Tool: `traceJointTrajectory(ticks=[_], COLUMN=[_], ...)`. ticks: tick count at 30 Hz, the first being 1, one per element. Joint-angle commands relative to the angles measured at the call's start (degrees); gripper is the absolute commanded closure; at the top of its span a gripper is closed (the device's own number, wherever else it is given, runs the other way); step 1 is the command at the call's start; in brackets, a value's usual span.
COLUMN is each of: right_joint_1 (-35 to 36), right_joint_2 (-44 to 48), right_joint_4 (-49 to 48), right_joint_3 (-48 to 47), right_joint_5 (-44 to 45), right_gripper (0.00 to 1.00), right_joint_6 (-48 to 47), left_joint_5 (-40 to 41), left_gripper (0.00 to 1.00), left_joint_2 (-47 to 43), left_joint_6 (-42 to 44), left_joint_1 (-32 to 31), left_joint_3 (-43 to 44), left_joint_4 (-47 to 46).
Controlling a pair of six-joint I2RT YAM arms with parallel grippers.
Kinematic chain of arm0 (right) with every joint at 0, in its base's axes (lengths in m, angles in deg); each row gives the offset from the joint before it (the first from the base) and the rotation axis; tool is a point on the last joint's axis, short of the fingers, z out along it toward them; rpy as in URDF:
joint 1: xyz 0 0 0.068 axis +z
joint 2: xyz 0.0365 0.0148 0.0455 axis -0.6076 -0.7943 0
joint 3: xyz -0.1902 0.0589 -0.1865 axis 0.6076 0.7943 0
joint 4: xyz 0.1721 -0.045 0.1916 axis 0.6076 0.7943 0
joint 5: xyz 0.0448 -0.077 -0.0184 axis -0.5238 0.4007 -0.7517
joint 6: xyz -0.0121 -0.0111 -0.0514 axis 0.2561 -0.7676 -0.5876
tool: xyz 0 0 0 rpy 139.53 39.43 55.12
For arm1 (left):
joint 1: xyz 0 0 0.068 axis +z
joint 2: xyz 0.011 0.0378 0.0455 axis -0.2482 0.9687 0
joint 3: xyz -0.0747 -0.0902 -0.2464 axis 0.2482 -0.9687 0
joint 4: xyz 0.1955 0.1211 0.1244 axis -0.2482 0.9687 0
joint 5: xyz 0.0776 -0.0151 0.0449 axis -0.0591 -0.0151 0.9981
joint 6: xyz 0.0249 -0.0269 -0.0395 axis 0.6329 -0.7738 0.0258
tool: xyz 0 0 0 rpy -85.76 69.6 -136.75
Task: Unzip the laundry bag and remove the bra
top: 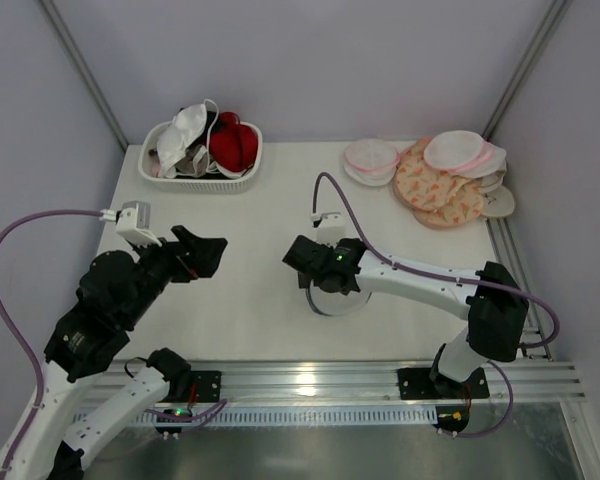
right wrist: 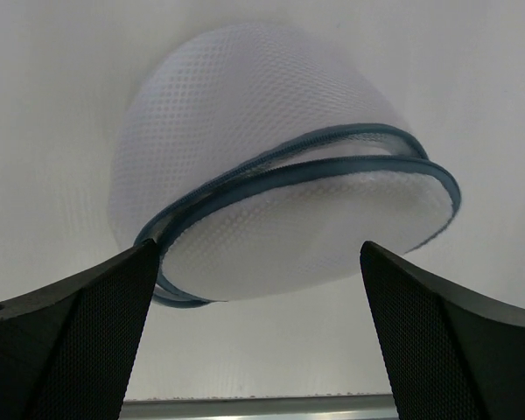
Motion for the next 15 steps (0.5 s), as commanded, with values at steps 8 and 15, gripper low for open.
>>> traceJointTrajectory(ticks=[8,15], right_joint_1=[1.95,1.96], right_joint_2=[11.87,16.54], right_joint_4=[-26.02,-20.05], right_joint_3=[11.01,8.73], right_joint_5=[-16.46,-10.75], right_gripper=[0.01,0.01], right_joint_6=[9.43,16.98], left_joint_5=[0.37,0.11], left_gripper=[0.01,0.01], left_joint_2=[-2.25,-3.22], left_joint_6=[2.24,2.15], left_joint_1=[-0.14,-0.06], left_joint_3=[0.22,-0.57], left_joint_4=[2.35,2.44])
